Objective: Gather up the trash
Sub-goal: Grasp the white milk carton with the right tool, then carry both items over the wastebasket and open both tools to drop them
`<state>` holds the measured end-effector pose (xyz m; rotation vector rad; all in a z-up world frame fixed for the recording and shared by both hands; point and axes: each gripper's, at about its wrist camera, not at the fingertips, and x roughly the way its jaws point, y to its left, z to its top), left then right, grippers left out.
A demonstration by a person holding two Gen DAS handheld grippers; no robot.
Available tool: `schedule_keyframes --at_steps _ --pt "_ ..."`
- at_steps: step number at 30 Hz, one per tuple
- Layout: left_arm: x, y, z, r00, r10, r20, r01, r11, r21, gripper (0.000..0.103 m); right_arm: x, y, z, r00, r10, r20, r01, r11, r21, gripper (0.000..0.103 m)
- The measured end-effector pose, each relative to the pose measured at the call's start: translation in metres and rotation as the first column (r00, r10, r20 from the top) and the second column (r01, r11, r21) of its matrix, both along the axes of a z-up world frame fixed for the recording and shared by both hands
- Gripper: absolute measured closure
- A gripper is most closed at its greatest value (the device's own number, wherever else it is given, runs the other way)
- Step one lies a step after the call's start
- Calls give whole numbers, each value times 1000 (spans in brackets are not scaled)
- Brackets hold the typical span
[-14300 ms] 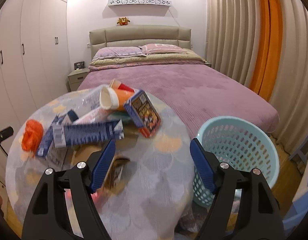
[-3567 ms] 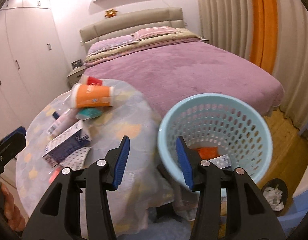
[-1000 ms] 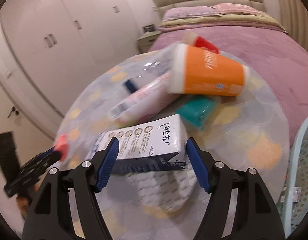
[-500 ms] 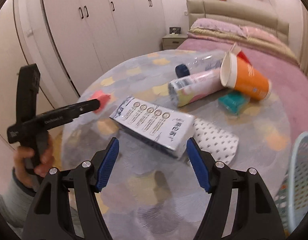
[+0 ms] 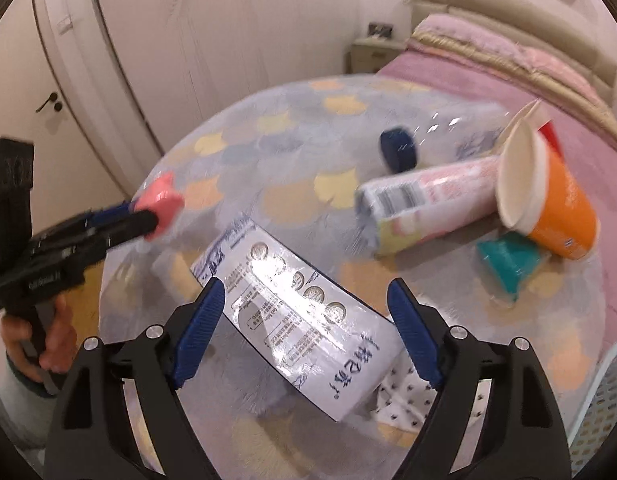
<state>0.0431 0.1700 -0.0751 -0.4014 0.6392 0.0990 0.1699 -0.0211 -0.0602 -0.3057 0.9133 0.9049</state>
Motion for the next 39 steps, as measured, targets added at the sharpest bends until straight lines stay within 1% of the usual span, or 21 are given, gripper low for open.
schedule_keyframes --at_steps 3,7,9,12,13,15,16,19,21,23,24,27,29,30,31,33,35,36,38,39 --pt "0 3 -1 1000 4 -1 -4 1000 -5 48 -17 0 -3 999 47 -12 -47 999 -9 24" --pt "0 1 -1 1000 -4 -6 4 1000 -5 48 -47 5 -13 995 101 17 -100 994 -54 24" --pt "0 1 -1 1000 -7 -5 7 1000 -5 48 -58 10 -19 994 100 47 -96 992 -78 24" --pt "-1 0 1 1000 -10 -1 10 1000 -1 48 -65 13 -26 996 63 62 -59 996 -73 26" --pt "-2 -1 2 1000 -10 1 10 1000 0 48 -66 14 -27 997 40 69 -36 997 -62 35" --pt "-3 -1 3 1000 -12 5 12 1000 -1 48 -66 13 -29 998 16 53 -13 999 -43 48" --pt "-3 -3 4 1000 -14 6 14 1000 1 48 -64 11 -28 999 -6 47 8 999 -34 48" --pt "-3 -6 7 1000 -25 12 25 1000 5 48 -65 8 -25 996 -52 77 55 998 -38 49" --pt "-3 -10 12 999 -38 24 38 999 6 48 -66 0 -16 993 -83 83 85 996 -19 50" --pt "-3 -17 22 997 -53 50 52 998 16 48 -65 -15 0 986 -138 97 138 990 12 50" --pt "-2 -22 28 996 -62 64 60 998 28 48 -64 -29 13 977 -186 107 182 982 43 50" --pt "2 -41 45 989 -113 99 108 993 55 48 -60 -58 31 959 -261 107 251 962 106 50" --pt "9 -61 55 980 -163 115 155 985 74 48 -55 -88 46 931 -348 112 331 932 145 50" --pt "13 -70 59 975 -188 119 179 981 79 48 -54 -96 49 921 -372 113 353 923 153 50" --pt "17 -79 62 970 -210 123 201 976 85 48 -49 -113 56 903 -416 108 395 902 171 50" --pt "26 -103 68 956 -264 131 251 962 104 48 -43 -140 62 880 -468 76 446 872 202 50" --pt "35 -127 75 938 -316 139 301 946 117 48 -35 -169 66 850 -526 38 505 833 227 50" --pt "40 -140 77 928 -343 144 328 937 122 48 -30 -181 67 832 -554 38 532 815 228 50" --pt "50 -166 81 907 -394 149 376 917 134 48 -26 -210 70 785 -618 41 594 771 231 50" --pt "54 -179 83 897 -416 150 397 907 139 48 -25 -216 71 774 -632 37 608 759 233 50"
